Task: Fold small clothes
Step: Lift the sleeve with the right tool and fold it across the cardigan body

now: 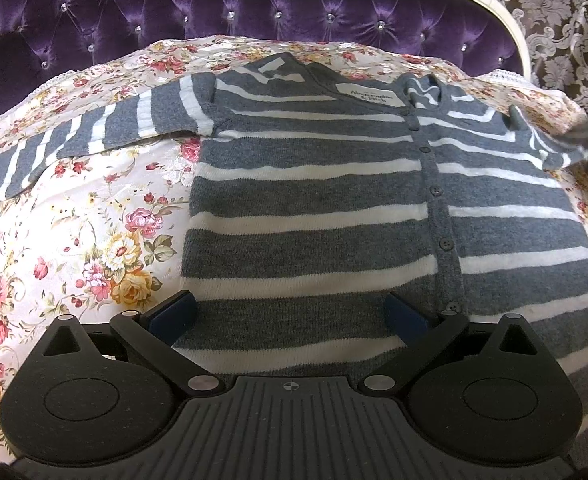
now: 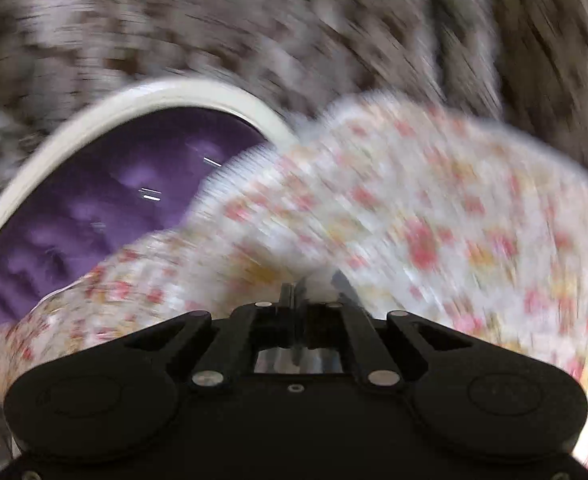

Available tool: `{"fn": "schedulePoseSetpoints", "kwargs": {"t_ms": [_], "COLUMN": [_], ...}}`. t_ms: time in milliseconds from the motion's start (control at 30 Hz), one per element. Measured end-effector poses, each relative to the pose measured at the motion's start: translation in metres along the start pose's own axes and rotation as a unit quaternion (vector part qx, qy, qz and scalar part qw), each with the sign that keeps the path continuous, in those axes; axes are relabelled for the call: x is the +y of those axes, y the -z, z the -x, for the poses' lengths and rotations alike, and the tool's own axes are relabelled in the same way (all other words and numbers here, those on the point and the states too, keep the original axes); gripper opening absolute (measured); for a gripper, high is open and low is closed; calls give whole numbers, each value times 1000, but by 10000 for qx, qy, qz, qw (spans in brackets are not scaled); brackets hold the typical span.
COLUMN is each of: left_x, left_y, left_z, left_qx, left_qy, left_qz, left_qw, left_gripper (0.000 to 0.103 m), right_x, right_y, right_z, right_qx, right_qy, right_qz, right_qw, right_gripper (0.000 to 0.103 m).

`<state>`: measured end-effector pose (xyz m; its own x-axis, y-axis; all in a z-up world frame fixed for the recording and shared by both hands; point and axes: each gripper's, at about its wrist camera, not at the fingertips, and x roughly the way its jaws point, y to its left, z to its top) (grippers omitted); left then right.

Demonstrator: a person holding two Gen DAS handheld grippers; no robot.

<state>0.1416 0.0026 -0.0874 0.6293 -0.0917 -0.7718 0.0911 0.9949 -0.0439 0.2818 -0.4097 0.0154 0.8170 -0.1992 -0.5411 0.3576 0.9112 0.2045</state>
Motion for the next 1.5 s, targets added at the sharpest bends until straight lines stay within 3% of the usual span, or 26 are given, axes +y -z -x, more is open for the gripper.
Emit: {"fn": "schedulePoseSetpoints", "kwargs": {"t_ms": [100, 167, 333, 433, 533, 600, 700, 833, 967, 1100, 1233, 1333, 1367, 1433, 1500], "left_x": [0, 0, 0, 0, 0, 0, 0, 0, 0, 0, 1, 5, 7, 12, 16], "left_y": [0, 0, 0, 0, 0, 1, 1, -2, -6, -8, -11, -13, -14, -18, -23], "left_z": [0, 0, 0, 1, 1, 1, 1, 0, -3, -3, -4, 1, 4, 9, 14], "left_qx": [-4, -8, -14, -7, 0, -6, -4, 69, 154, 176, 241, 244, 223, 182, 131], "left_qy": [0, -1, -5, 6, 17, 9, -2, -13, -17, -46, -12, 67, 105, 166, 192], "left_qz": [3, 7, 15, 4, 0, -1, 7, 2, -30, -27, -10, 72, 121, 200, 239], "left_qw": [10000, 10000, 10000, 10000, 10000, 10000, 10000, 10000, 9999, 9998, 9997, 9997, 9996, 9995, 9994], "left_gripper": [102, 102, 102, 102, 102, 102, 103, 103, 103, 102, 101, 101, 101, 101, 101], "right_x": [61, 103, 176, 189, 183, 171, 153, 121, 85, 62, 70, 85, 90, 106, 122], "right_y": [2, 20, 101, 134, 135, 127, 110, 91, 88, 93, 98, 104, 105, 106, 104], "right_z": [33, 48, 44, 36, 35, 39, 42, 30, 13, -11, -26, -30, -29, -20, -4], "right_qx": [-350, -326, 466, 797, 1046, 1068, 1129, 1363, 1513, 1929, 2036, 2016, 1974, 1954, 1790], "right_qy": [-553, -1064, -1829, -1928, -2136, -2330, -2613, -2929, -3116, -3185, -2884, -2886, -3071, -3777, -4215], "right_qz": [1284, 2170, 3630, 3837, 3504, 3058, 2211, 773, -525, -1534, -1393, -1192, -1093, -722, -291], "right_qw": [9896, 9698, 9125, 8996, 9059, 9170, 9328, 9432, 9366, 9153, 9252, 9284, 9245, 9022, 8885], "right_gripper": [11, 11, 11, 12, 31, 55, 58, 68, 69, 69, 68, 66, 64, 63, 63]}}
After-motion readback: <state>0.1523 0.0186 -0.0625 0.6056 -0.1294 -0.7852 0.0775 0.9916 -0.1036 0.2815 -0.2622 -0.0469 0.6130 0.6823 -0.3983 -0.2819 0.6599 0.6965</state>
